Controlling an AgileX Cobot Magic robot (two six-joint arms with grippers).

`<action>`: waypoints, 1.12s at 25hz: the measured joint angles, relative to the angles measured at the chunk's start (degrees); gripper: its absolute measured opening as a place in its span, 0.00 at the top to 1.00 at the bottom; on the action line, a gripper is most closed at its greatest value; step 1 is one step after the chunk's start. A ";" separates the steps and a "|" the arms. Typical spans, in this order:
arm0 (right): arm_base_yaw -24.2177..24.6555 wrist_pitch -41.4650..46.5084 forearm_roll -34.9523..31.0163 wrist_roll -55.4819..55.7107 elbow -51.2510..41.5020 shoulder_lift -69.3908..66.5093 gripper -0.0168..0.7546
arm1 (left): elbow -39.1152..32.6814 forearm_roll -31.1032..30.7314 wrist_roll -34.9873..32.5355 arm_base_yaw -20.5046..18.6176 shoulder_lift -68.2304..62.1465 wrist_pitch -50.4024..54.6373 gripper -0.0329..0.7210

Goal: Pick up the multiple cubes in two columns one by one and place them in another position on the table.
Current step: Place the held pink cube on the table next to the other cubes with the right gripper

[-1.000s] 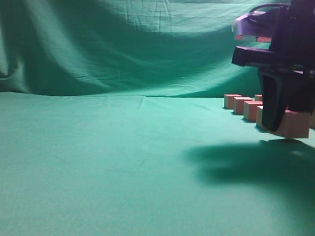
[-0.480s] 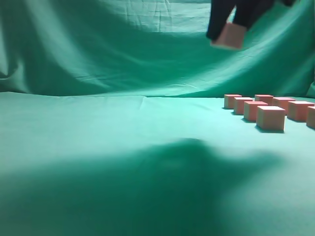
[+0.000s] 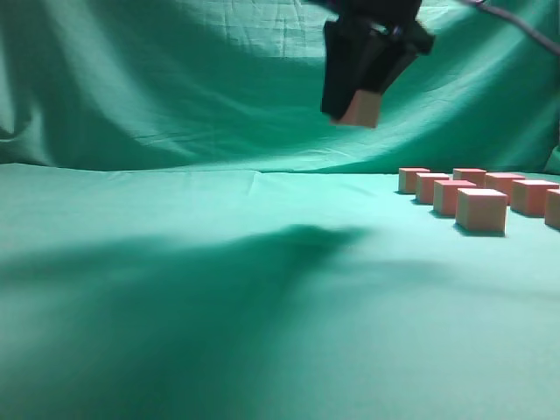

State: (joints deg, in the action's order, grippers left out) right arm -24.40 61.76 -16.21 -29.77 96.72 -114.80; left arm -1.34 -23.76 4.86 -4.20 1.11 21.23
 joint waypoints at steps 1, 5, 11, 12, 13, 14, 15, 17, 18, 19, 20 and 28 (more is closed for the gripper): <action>-0.39 -0.53 0.12 -0.68 0.53 -1.00 0.65 | 0.00 0.00 0.00 0.00 0.00 0.00 0.96; -1.98 -2.87 0.36 -1.23 1.40 -4.82 0.65 | 0.00 0.00 0.00 0.00 0.00 0.00 0.96; -2.07 -3.45 3.82 -0.56 1.48 -8.37 0.65 | 0.00 0.00 0.00 0.00 0.00 0.00 0.96; -2.07 -3.65 4.20 -0.14 1.48 -8.71 0.65 | 0.00 0.00 0.00 0.00 0.00 0.00 0.96; -2.07 -3.98 4.46 0.16 1.58 -9.08 0.65 | 0.00 0.00 0.00 0.00 0.00 0.00 0.96; -2.07 -4.27 4.71 0.33 1.53 -9.34 0.65 | 0.00 0.00 0.00 0.00 0.00 0.00 0.96; -2.07 -4.51 4.73 0.42 1.53 -9.50 0.65 | 0.00 0.00 0.00 0.00 0.00 0.00 0.96; -2.07 -4.88 4.82 0.47 1.62 -10.07 0.65 | 0.00 0.00 0.00 0.00 0.00 0.00 0.96; -2.07 -4.88 4.82 0.47 1.62 -10.34 0.65 | 0.00 0.00 0.00 0.00 0.00 0.00 0.96; -2.07 -4.88 4.96 0.47 1.62 -10.47 0.65 | 0.00 0.00 0.00 0.00 0.00 0.00 0.96; -2.07 -5.00 4.95 0.47 1.66 -10.59 0.65 | 0.00 0.00 0.00 0.00 0.00 0.00 0.96; -2.07 -5.22 5.06 0.55 1.88 -10.92 0.53 | 0.00 0.00 0.00 0.00 0.00 0.00 0.96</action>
State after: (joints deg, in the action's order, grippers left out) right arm -26.48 56.55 -11.14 -29.21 98.60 -125.72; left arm -1.34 -23.76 4.86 -4.20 1.11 21.23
